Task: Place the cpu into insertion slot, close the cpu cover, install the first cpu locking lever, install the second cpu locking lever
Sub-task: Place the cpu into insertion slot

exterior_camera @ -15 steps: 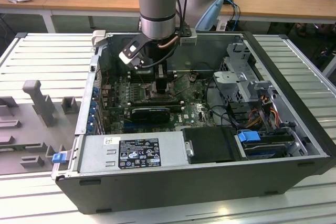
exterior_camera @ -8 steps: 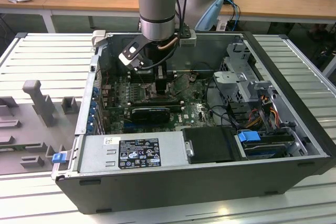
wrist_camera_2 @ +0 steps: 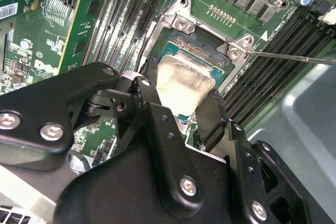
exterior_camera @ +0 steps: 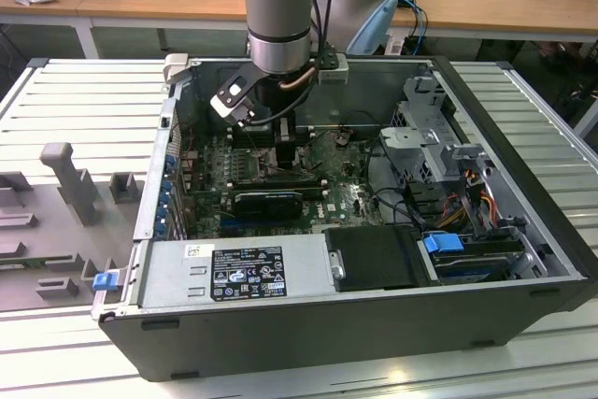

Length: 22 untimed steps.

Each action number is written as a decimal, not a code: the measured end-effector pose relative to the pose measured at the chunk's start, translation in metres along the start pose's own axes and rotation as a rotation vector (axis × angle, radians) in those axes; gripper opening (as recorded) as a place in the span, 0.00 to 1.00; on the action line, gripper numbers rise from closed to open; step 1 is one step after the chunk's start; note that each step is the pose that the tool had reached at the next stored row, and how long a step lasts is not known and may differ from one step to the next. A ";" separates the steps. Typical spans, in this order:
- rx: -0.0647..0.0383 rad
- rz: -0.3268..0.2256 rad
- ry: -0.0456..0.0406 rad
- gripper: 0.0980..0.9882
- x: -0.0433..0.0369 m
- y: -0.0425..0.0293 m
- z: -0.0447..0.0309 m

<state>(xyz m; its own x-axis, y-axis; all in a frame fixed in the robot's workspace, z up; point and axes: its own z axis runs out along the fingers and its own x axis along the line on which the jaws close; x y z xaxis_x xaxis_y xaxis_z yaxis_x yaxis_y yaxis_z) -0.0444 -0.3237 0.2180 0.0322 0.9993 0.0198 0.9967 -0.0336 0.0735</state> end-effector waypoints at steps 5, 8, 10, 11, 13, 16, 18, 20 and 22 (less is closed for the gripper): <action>0.000 0.000 -0.0025 0.48 0.0044 -0.0029 0.0048; 0.000 0.001 -0.0037 0.48 0.0045 -0.0028 0.0080; 0.000 0.000 -0.0071 0.48 0.0045 -0.0017 0.0095; 0.000 0.000 -0.0092 0.48 0.0045 -0.0017 0.0102; 0.000 -0.001 -0.0129 0.48 0.0045 -0.0017 0.0117; -0.001 -0.001 -0.0226 0.48 0.0044 -0.0019 0.0144; -0.001 -0.002 -0.0253 0.48 0.0044 -0.0019 0.0152; -0.001 -0.003 -0.0269 0.48 0.0044 -0.0019 0.0157; -0.001 -0.004 -0.0281 0.48 0.0044 -0.0020 0.0168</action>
<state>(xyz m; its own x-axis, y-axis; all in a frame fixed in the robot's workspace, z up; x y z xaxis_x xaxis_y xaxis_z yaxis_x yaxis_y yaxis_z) -0.0450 -0.3190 0.2011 0.0305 0.9995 -0.0085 0.9968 -0.0298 0.0743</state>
